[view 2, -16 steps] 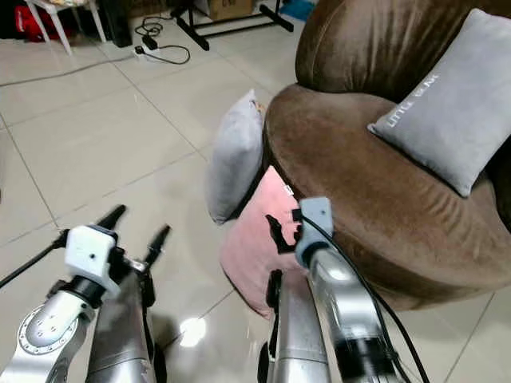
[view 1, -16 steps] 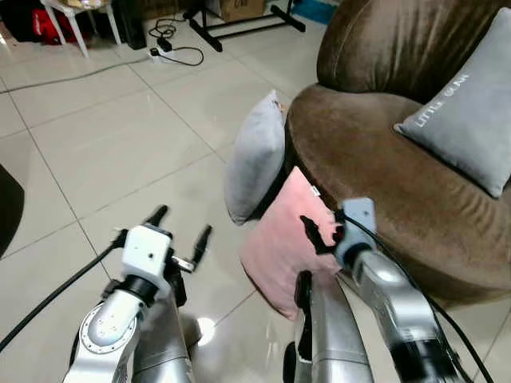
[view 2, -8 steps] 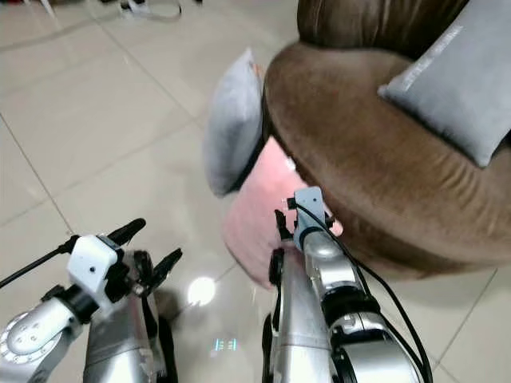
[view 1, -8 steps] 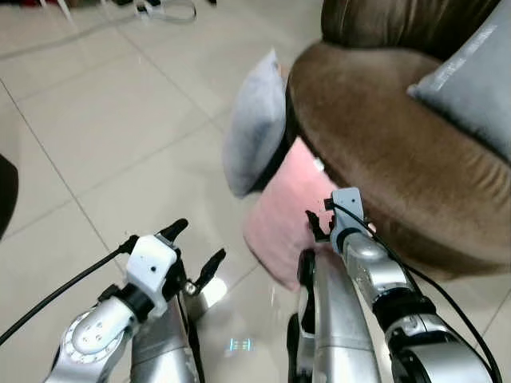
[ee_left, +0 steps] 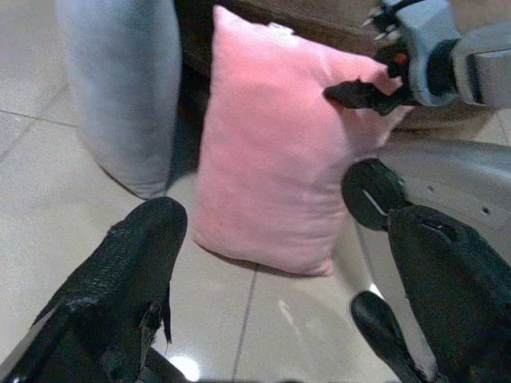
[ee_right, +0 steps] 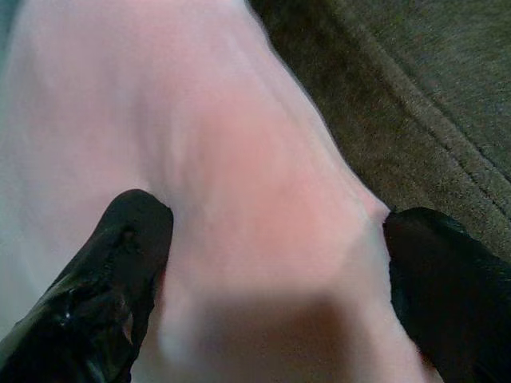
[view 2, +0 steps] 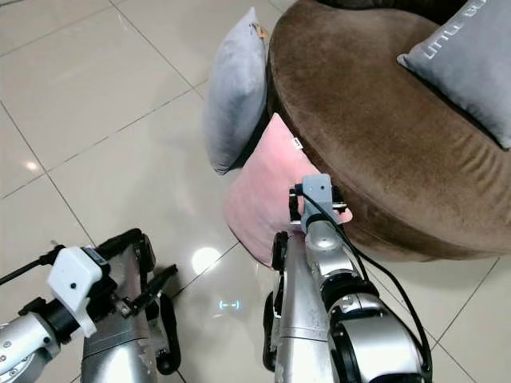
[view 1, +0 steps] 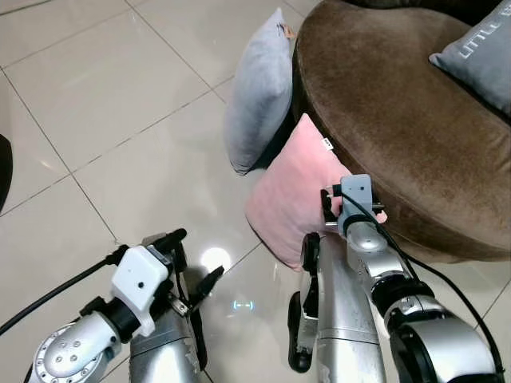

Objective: Move the pillow to the sofa from floor

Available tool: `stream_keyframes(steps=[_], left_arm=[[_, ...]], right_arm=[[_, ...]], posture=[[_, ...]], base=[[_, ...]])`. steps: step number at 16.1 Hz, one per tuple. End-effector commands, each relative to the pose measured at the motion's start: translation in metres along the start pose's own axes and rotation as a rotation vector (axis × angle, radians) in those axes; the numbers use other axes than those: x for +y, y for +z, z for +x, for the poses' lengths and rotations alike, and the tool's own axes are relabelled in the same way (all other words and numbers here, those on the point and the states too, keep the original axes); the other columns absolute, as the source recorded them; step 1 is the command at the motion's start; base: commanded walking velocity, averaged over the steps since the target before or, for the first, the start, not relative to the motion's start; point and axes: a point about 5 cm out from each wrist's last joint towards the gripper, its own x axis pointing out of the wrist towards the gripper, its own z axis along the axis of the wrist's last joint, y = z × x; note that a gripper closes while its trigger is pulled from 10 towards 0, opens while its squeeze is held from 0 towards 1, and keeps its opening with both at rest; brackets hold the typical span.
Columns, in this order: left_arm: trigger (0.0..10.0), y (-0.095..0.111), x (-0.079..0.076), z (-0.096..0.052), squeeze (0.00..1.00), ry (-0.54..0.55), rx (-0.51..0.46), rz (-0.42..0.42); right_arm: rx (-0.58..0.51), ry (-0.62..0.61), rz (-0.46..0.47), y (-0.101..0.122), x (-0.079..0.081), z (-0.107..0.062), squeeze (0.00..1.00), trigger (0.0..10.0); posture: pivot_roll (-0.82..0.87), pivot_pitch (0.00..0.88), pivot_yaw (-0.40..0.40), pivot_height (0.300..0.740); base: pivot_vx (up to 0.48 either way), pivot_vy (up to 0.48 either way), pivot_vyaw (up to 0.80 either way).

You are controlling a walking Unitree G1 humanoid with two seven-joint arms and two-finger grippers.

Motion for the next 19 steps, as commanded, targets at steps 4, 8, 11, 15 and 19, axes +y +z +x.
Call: stream_keyframes(steps=[4,8,11,15,19], left_arm=[[10.0,-0.003,-0.011,-0.005,0.52,-0.083,0.045,-0.036],[10.0,-0.004,-0.010,-0.003,0.52,-0.096,0.052,-0.042],[10.0,-0.003,-0.009,0.000,0.53,-0.100,0.050,-0.038],[10.0,-0.004,-0.008,0.003,0.52,-0.106,0.053,-0.039],[10.0,-0.004,-0.007,0.006,0.52,-0.113,0.053,-0.039]], right_arm=[[0.168,0.063,-0.063,-0.034,0.005,-0.008,0.00,0.0],[0.159,0.082,-0.024,-0.031,0.007,-0.007,0.00,0.0],[0.149,0.109,-0.019,-0.029,0.011,-0.007,0.00,0.0],[0.152,0.131,-0.020,-0.030,0.016,-0.009,0.00,0.0],[0.157,0.142,-0.018,-0.032,0.019,-0.010,0.00,0.0]], posture=[[0.15,0.399,-0.071,0.487],[0.14,0.386,-0.067,0.487],[0.14,0.378,-0.067,0.487],[0.14,0.368,-0.067,0.487],[0.14,0.362,-0.063,0.487]], base=[[0.000,0.000,0.00],[0.000,0.000,0.00],[0.000,0.000,0.00],[0.000,0.000,0.00],[0.000,0.000,0.00]])
